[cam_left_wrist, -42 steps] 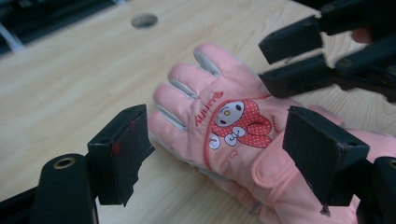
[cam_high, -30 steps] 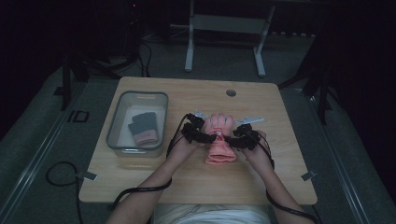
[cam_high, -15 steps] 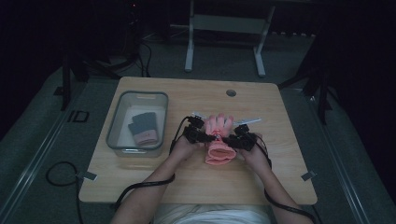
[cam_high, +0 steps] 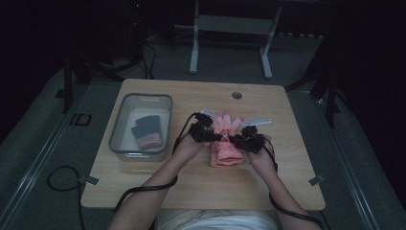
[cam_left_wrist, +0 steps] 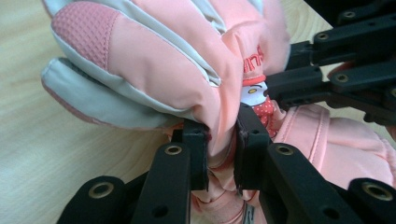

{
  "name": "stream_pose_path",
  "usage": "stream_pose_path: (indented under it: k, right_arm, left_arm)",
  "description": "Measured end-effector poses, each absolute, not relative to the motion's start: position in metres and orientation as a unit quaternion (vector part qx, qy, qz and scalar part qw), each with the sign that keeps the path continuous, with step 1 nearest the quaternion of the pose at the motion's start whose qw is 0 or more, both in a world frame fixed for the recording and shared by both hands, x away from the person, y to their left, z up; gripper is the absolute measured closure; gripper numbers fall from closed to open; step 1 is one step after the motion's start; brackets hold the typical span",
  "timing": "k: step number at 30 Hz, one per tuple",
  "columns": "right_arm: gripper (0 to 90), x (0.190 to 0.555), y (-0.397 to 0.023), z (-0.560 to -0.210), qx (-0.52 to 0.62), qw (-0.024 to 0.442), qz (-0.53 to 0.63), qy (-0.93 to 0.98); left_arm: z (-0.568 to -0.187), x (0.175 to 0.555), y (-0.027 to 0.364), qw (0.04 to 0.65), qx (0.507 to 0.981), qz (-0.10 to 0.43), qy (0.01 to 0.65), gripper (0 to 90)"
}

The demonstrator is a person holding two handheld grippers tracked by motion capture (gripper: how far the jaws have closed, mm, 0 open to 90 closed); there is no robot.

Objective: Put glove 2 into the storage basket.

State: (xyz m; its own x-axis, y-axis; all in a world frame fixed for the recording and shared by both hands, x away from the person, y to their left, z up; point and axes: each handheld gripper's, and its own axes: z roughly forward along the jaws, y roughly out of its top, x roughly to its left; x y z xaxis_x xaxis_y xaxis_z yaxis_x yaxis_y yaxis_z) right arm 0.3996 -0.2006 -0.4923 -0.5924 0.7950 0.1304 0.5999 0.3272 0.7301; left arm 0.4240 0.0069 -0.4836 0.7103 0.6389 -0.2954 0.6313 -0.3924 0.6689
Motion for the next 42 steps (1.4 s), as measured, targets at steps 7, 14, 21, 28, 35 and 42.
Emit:
stream_pose_path:
  k: [7, 14, 21, 28, 35, 42]
  right_arm:
    - [77.9, 0.392, -0.202, -0.475, 0.417, 0.143, 0.414, 0.796]
    - [78.1, 0.39, -0.197, -0.454, 0.406, 0.156, 0.43, 0.791]
    - [78.1, 0.394, -0.186, -0.434, 0.394, 0.166, 0.447, 0.786]
    - [78.2, 0.403, -0.157, -0.413, 0.372, 0.17, 0.464, 0.786]
    - [78.2, 0.413, -0.118, -0.396, 0.348, 0.165, 0.475, 0.792]
    - [78.1, 0.421, -0.073, -0.382, 0.323, 0.16, 0.483, 0.798]
  left_arm:
    - [-0.458, 0.414, 0.012, 0.424, 0.83, 0.023, 0.362, 78.3]
    - [-0.435, 0.414, 0.023, 0.442, 0.827, 0.029, 0.347, 78.7]
    - [-0.413, 0.416, 0.039, 0.455, 0.82, 0.038, 0.346, 78.7]
    - [-0.391, 0.416, 0.071, 0.462, 0.807, 0.058, 0.363, 78.7]
    - [-0.374, 0.412, 0.112, 0.467, 0.793, 0.081, 0.384, 78.7]
    - [-0.359, 0.407, 0.154, 0.462, 0.783, 0.101, 0.404, 78.6]
